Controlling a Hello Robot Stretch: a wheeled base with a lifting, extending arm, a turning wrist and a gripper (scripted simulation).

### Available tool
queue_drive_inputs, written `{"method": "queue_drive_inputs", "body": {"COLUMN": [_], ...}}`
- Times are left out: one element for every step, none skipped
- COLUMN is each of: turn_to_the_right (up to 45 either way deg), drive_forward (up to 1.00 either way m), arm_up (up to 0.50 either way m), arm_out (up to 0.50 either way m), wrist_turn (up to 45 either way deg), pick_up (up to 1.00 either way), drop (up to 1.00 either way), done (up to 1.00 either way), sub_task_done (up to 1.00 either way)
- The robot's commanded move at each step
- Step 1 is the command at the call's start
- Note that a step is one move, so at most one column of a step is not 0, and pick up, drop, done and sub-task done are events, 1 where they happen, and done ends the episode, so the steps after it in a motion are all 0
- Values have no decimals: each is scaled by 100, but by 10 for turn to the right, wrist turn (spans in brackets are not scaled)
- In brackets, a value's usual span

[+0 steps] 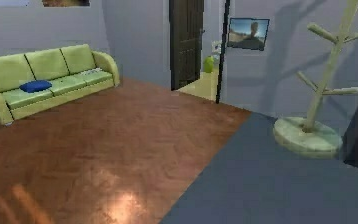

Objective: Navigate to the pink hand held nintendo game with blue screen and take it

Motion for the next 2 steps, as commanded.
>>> {"method": "queue_drive_inputs", "body": {"turn_to_the_right": [0,0], "drive_forward": [100,100], "arm_up": [0,0], "arm_out": [0,0], "wrist_turn": [0,0], "pick_up": [0,0], "drop": [0,0], "done": [0,0], "sub_task_done": [0,0]}}
